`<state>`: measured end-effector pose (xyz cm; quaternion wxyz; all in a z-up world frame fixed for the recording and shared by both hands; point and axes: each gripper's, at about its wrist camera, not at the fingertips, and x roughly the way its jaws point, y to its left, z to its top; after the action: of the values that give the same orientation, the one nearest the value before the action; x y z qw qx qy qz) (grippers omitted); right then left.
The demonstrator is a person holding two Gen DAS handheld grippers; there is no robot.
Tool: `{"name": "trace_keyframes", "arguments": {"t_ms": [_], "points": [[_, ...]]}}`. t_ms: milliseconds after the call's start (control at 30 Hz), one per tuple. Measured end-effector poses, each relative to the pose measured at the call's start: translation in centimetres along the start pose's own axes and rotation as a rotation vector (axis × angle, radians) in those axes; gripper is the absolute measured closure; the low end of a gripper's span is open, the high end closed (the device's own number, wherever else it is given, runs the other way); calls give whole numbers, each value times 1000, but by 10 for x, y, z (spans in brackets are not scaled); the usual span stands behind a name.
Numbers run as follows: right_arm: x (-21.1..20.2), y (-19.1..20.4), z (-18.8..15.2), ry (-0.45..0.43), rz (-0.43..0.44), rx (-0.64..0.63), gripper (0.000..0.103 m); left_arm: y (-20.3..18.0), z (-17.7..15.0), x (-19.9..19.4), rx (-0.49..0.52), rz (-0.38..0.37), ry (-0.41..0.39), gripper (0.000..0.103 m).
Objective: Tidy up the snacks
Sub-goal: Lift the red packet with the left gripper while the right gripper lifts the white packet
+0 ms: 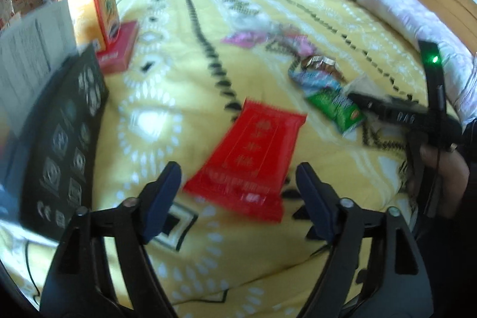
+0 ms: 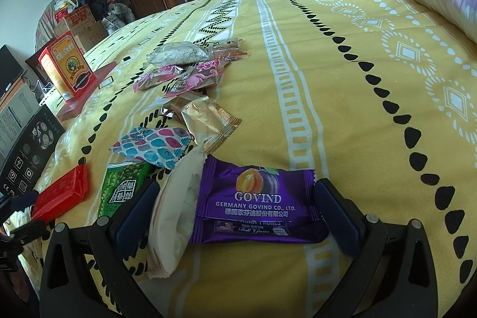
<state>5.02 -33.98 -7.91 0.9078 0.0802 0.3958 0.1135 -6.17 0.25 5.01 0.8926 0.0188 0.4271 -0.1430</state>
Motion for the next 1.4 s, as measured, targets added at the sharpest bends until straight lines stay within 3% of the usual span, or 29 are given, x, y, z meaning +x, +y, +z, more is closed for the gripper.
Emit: {"name": "trace_keyframes", "arguments": {"t_ms": [100, 233, 300, 400, 567, 833, 967, 1000, 1033, 1067, 1167, 1400], "points": [[0, 0, 0, 1, -1, 0, 0, -4, 12, 7, 38, -3, -16, 16], [1, 1, 0, 3, -6, -5, 0, -1, 17, 30, 51, -4, 44, 16], [1, 1, -1, 4, -9, -7, 0, 1, 15, 41, 48, -7, 95, 24], [1, 2, -2, 7, -15, -13, 0, -2, 9, 39, 57, -4, 92, 39], [-3, 6, 2, 41, -22, -23, 0, -4, 4, 26, 44, 6, 88, 45], [-58, 7, 7, -6, -9, 7, 0, 11, -5, 19, -56, -33, 79, 46], [-86, 3, 5, -46, 41, 73, 0, 11, -3, 19, -59, -35, 76, 46], [-87, 5, 5, -33, 68, 75, 1, 11, -3, 19, -62, -34, 75, 46], [-86, 11, 5, -9, 90, 56, 9, 11, -3, 19, -65, -31, 74, 46], [-81, 18, 5, 20, 87, 22, 17, 11, -3, 19, -67, -29, 74, 46], [-59, 30, 3, 87, 37, -30, 28, 9, -4, 20, -66, -18, 72, 46], [-24, 44, 0, 141, -50, -99, 32, 11, -1, 24, -61, -19, 81, 46]]}}
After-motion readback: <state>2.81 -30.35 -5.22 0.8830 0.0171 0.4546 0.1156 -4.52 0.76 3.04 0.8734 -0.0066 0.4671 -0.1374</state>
